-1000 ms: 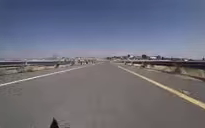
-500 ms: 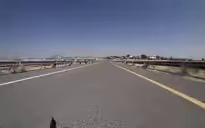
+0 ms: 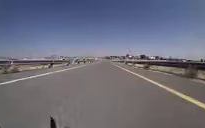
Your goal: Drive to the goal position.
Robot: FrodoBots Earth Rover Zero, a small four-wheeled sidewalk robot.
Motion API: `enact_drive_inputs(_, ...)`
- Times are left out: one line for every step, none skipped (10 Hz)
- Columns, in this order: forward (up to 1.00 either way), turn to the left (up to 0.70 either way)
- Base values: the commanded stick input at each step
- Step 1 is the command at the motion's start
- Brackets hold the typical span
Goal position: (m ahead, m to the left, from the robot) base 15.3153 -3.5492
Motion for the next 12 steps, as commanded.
enact_drive_inputs(1.00,0.00)
enact_drive_inputs(1.00,0.00)
enact_drive_inputs(1.00,0.00)
enact_drive_inputs(1.00,0.00)
enact_drive_inputs(1.00,0.00)
enact_drive_inputs(1.00,0.00)
enact_drive_inputs(1.00,0.00)
enact_drive_inputs(1.00,0.00)
enact_drive_inputs(1.00,0.00)
enact_drive_inputs(1.00,0.00)
enact_drive_inputs(1.00,0.00)
enact_drive_inputs(1.00,0.00)
